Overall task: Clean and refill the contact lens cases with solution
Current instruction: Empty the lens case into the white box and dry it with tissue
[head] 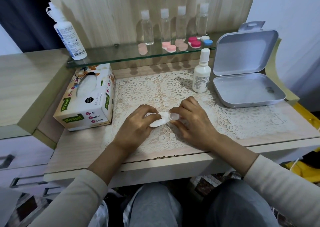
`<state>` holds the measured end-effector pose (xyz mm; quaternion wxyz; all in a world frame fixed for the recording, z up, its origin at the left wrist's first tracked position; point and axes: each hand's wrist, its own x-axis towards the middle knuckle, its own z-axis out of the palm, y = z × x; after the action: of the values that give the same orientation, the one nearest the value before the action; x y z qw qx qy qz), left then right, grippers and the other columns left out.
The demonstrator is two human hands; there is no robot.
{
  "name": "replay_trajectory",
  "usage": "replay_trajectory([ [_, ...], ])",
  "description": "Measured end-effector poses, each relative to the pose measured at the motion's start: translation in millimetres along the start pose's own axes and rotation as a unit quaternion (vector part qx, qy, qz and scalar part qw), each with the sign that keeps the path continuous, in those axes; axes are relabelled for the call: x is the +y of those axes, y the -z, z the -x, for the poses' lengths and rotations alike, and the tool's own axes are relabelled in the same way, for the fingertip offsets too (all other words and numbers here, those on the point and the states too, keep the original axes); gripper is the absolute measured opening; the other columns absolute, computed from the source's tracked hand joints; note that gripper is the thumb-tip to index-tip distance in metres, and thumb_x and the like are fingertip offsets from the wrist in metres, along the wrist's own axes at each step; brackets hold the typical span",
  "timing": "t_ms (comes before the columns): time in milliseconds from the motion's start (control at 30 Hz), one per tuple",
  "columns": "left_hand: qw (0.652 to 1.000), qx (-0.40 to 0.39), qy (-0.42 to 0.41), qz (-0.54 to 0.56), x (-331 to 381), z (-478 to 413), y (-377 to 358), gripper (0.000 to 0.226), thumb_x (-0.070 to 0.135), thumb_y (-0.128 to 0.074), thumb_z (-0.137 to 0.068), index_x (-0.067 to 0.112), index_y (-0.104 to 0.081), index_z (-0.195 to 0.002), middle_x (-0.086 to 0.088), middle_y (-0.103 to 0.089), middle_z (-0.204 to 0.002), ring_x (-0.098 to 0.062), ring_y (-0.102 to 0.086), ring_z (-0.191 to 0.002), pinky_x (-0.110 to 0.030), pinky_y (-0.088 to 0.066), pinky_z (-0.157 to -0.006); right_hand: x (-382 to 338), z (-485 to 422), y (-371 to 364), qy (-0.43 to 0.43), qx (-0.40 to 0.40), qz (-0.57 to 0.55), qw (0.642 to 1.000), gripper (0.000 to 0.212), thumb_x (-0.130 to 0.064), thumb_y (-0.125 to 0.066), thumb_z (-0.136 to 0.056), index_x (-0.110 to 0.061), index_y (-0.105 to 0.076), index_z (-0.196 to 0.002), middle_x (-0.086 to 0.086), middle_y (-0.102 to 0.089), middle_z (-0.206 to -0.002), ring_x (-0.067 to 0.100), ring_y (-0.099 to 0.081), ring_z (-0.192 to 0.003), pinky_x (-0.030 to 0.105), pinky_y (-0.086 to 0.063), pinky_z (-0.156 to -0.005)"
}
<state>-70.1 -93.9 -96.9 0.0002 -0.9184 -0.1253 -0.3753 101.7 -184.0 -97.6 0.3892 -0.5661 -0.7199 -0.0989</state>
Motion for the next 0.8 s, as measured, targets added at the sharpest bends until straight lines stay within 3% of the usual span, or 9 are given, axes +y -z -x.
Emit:
replay_trajectory([
  [233,1.000,0.013,-0.007,-0.001,-4.2,2.1,-1.6,0.020,0.013,-0.059,-0.082,0.010,-0.058,-0.101,-0.018,-0.064,-0.095,-0.021,-0.054,-0.091,-0.029,-0.049,-0.073,-0.9,-0.5,1.4,-0.002,0.016,-0.006,1.000,0.019,-0.014,-0.068,-0.077,0.000,-0.065,-0.088,0.007,-0.051,-0.075,0.017,-0.038,-0.077,0.019,-0.027,-0.069],
  [367,1.000,-0.011,-0.009,0.003,-4.8,1.6,-0.4,0.018,0.013,-0.057,-0.080,0.004,-0.069,-0.091,-0.015,-0.064,-0.094,-0.020,-0.054,-0.089,-0.033,-0.053,-0.063,-0.3,0.0,1.0,0.004,0.007,0.000,1.000,0.019,-0.011,-0.072,-0.074,0.000,-0.065,-0.088,0.008,-0.052,-0.075,0.017,-0.037,-0.077,0.020,-0.028,-0.068],
  [567,1.000,0.010,0.001,0.020,-4.5,1.3,-4.1,0.015,0.014,-0.060,-0.080,0.014,-0.054,-0.095,-0.013,-0.062,-0.090,-0.019,-0.054,-0.085,-0.033,-0.049,-0.063,-0.2,-0.8,0.8,0.012,0.009,-0.003,1.000,0.020,-0.017,-0.067,-0.078,0.000,-0.065,-0.088,0.008,-0.051,-0.076,0.016,-0.036,-0.078,0.019,-0.026,-0.070],
  [800,1.000,0.001,0.000,-0.003,-7.3,1.5,-4.7,0.023,0.016,-0.061,-0.080,0.015,-0.059,-0.102,-0.014,-0.064,-0.093,-0.022,-0.059,-0.084,-0.034,-0.054,-0.062,-1.3,-0.9,1.2,0.006,0.023,0.000,1.000,0.019,-0.016,-0.065,-0.078,0.001,-0.065,-0.087,0.008,-0.053,-0.074,0.016,-0.036,-0.077,0.017,-0.024,-0.070],
])
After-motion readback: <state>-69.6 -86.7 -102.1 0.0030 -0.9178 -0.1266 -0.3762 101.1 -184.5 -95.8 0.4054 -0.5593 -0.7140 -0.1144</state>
